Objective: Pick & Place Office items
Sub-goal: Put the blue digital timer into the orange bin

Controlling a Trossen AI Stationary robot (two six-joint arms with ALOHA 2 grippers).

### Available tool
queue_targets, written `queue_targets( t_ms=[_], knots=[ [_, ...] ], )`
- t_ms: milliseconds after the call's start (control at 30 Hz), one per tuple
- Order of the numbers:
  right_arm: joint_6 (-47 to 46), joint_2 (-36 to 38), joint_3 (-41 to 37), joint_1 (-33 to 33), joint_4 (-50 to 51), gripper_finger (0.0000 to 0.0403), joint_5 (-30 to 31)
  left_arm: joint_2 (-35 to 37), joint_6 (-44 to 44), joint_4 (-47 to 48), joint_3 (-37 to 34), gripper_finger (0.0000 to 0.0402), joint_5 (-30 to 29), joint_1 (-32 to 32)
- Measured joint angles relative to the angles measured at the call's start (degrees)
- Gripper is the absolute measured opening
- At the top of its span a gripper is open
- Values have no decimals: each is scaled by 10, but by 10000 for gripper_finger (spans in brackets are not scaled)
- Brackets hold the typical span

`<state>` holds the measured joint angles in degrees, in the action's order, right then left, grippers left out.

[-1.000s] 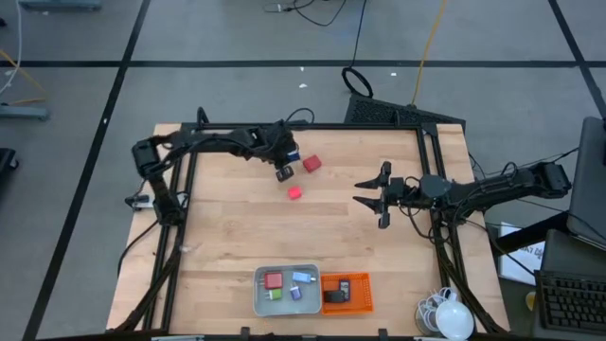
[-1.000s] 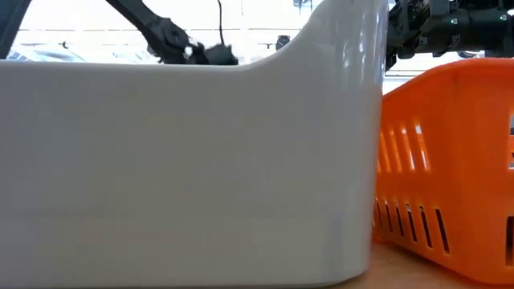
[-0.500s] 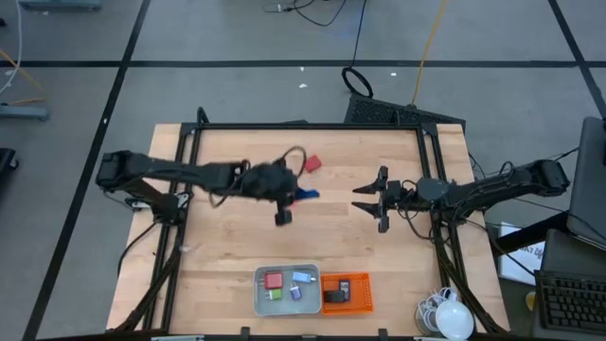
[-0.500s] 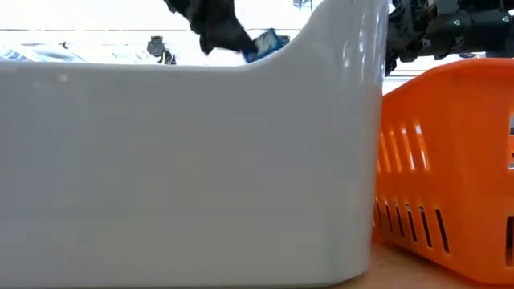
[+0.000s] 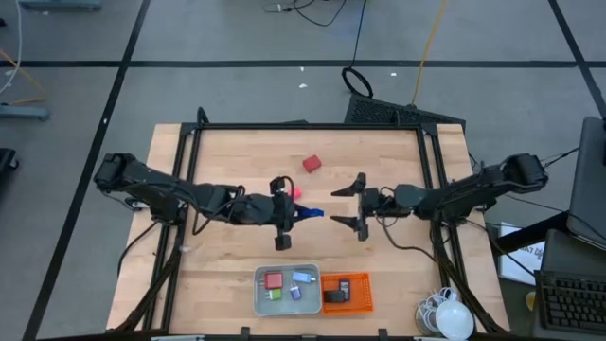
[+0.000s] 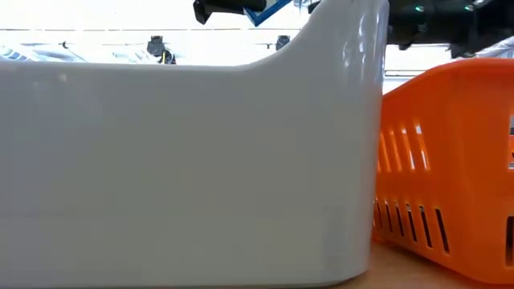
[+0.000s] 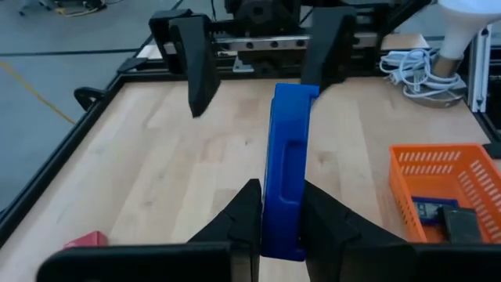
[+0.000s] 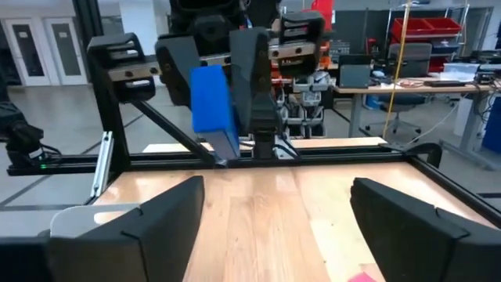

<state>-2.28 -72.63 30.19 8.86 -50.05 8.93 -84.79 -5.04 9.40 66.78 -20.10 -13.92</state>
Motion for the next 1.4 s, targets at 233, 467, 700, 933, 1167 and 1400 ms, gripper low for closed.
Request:
queue_targets(
  t_ms=[233,467,700,933,1167,1400],
  knots=[
    [3,-57,46,5,-26,305,-1,0,2,2,0,59,-1,6],
    [25,-107,71,22,-76,288,-2,-10,0,-2,1,56,-1,9],
    [47,-135,87,25,-88,260,-1,-18,-9,1,1,63,0,8],
    [47,-131,88,25,-88,207,0,-18,-7,2,1,55,0,8],
    [52,-131,88,25,-88,139,0,-18,-11,2,1,70,1,8],
    [52,-131,88,25,-84,77,2,-18,-12,3,1,74,3,8]
  ],
)
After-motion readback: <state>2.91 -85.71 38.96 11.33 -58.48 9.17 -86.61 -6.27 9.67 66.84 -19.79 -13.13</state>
